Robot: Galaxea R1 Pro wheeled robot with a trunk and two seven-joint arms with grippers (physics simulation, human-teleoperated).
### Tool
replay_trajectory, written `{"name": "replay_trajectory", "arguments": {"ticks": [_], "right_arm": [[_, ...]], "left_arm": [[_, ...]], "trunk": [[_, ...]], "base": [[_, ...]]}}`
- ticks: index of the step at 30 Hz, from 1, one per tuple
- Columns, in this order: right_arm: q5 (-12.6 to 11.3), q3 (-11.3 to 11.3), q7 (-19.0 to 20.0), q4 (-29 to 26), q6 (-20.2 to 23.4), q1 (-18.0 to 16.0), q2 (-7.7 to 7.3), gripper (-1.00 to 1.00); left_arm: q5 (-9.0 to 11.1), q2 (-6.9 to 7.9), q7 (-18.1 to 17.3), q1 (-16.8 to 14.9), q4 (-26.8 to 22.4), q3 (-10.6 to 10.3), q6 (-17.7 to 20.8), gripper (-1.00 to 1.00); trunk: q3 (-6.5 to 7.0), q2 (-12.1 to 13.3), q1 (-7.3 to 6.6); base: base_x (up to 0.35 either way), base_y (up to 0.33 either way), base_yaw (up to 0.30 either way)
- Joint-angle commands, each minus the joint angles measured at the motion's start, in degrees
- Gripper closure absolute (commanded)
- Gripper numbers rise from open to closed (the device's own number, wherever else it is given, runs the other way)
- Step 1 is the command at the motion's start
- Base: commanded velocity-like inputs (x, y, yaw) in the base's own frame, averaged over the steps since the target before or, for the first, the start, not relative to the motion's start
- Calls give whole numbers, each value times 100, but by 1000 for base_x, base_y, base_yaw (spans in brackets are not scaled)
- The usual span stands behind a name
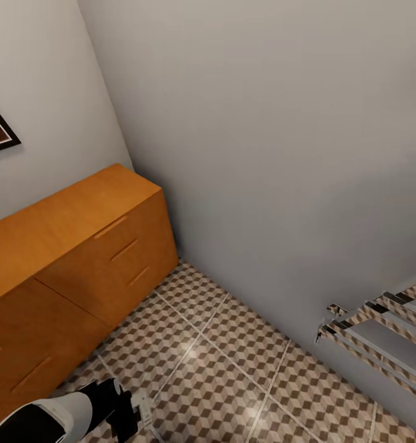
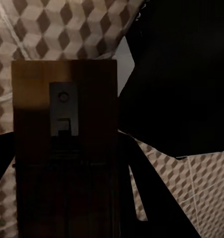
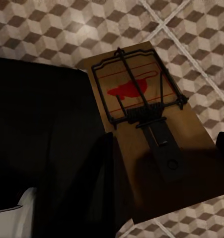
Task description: Take the four mousetraps from the cabinet in the bathroom and place them on the bathroom floor. Make sure all four end up on the same floor surface, and ensure that at least two of them are either under or directly next to the same bathroom sink.
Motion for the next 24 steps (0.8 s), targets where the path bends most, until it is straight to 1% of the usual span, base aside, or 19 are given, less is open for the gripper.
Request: {"name": "replay_trajectory", "arguments": {"ticks": [1,3,4,5,6,7,9,11,12,14,15,16,19,21,22,23,24], "right_arm": [[42,32,-69,2,-12,-4,0,100],[45,32,-69,-5,-22,-4,-7,100],[46,32,-69,-12,-29,-4,-24,100],[46,32,-69,-20,-36,-4,-36,100],[47,32,-69,-57,-51,-4,-61,100],[47,32,-70,-118,-69,-4,-92,100],[47,29,-70,-242,-102,-4,-150,100],[47,26,-74,-349,-122,-4,-172,100],[47,25,-75,-448,-129,-4,-180,100],[52,28,-78,-622,-133,-4,-191,100],[53,28,-81,-733,-132,-4,-202,100],[54,26,-86,-844,-121,-4,-219,100],[56,18,-104,-1243,-75,-4,-320,100],[56,16,-114,-1589,31,-4,-373,100],[56,16,-117,-1782,159,-4,-392,100],[56,15,-115,-1973,354,-4,-407,100],[56,13,-115,-2067,474,-4,-412,100]], "left_arm": [[337,43,0,79,3,31,-28,100],[1008,138,108,228,8,30,-81,100],[1265,171,217,308,9,30,-95,100],[1364,182,285,356,9,31,-100,100],[1506,197,443,470,10,29,-111,100],[1602,207,615,587,10,30,-126,100],[1710,218,928,815,11,31,-221,100],[1768,221,1107,984,11,31,-285,100],[1839,223,1220,1087,9,31,-313,100],[2061,224,1407,1220,9,32,-339,100],[2309,224,1545,1290,8,32,-351,100],[2637,225,1683,1340,9,32,-366,100],[3774,221,2066,1428,10,32,-523,100],[4475,218,2263,1459,11,32,-622,100],[4802,214,2334,1468,11,32,-668,100],[5102,212,2403,1476,11,32,-746,100],[5235,213,2442,1479,11,32,-818,100]], "trunk": [[-7,-9,3],[-7,-9,3],[-7,-9,3],[-7,-9,3],[-7,-9,3],[-7,-9,3],[-7,-9,3],[-7,-9,3],[-7,-9,3],[-7,-9,3],[-7,-9,3],[-7,-9,3],[-7,-9,3],[-7,-9,3],[-7,-9,3],[-7,-9,3],[-7,-9,3]], "base": [[0,0,0],[0,0,0],[0,0,0],[0,0,0],[0,0,0],[0,0,0],[0,0,0],[0,0,0],[0,0,0],[0,0,0],[0,0,0],[0,0,0],[0,0,0],[0,0,0],[0,0,0],[0,0,0],[0,0,0]]}}
